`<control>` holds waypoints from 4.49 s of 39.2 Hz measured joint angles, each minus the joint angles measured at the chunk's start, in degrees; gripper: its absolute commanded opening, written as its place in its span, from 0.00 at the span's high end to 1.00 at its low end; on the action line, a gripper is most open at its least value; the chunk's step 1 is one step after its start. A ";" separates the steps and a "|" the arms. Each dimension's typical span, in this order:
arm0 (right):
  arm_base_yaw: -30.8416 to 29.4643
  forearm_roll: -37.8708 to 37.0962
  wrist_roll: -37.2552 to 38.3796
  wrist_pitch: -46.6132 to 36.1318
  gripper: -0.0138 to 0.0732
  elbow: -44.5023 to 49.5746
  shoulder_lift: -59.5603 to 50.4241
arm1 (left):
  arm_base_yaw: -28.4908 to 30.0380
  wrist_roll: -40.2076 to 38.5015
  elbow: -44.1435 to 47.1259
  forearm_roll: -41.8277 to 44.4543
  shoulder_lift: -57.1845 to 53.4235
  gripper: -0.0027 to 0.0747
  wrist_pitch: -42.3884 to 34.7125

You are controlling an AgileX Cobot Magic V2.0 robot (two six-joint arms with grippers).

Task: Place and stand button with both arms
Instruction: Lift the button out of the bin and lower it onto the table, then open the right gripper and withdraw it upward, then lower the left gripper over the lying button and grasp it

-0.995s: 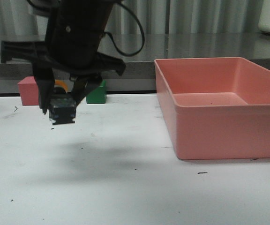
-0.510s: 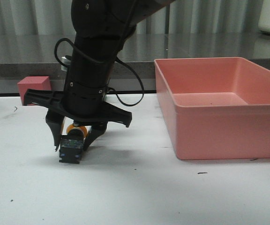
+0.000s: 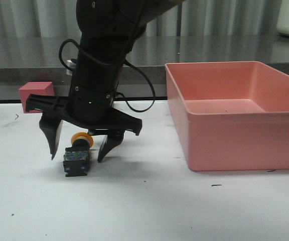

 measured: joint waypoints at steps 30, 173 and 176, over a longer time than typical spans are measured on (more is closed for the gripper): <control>-6.93 -2.99 -20.80 10.31 0.91 2.87 -25.13 | 0.00 0.00 0.00 0.00 0.00 0.12 0.00; -30.01 -14.95 -29.41 -16.91 0.92 81.90 -124.21 | -26.28 -7.21 -67.02 -3.08 96.96 0.75 53.74; -30.01 -14.95 -29.41 -16.91 0.92 81.90 -124.21 | -26.28 -7.21 -67.02 -1.95 96.96 0.81 53.74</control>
